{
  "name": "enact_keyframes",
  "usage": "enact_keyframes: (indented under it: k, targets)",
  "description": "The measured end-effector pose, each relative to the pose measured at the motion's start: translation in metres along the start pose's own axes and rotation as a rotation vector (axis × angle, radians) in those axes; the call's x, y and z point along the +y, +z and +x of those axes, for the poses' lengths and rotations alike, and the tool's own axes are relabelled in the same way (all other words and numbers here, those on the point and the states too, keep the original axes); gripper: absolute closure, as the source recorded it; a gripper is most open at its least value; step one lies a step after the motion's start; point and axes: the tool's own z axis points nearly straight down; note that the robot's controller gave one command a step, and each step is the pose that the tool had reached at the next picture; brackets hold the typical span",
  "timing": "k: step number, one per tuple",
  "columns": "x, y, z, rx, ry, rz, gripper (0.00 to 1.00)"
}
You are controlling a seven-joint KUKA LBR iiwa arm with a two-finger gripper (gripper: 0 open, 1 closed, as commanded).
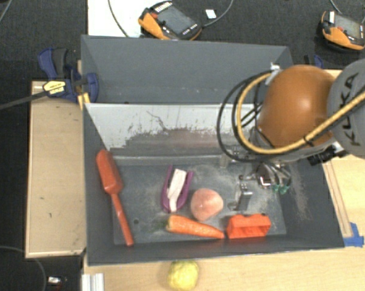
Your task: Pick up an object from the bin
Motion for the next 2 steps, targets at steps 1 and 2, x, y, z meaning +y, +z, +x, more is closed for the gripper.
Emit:
enact_keyframes:
  k: [1, 2]
  targets:
    - [0.0, -0.004, -0.001, -0.008, 0.002, -0.001, 0.0]
    - [0.014, 0.137, -0.01, -0.009, 0.169, -0.002, 0.0]
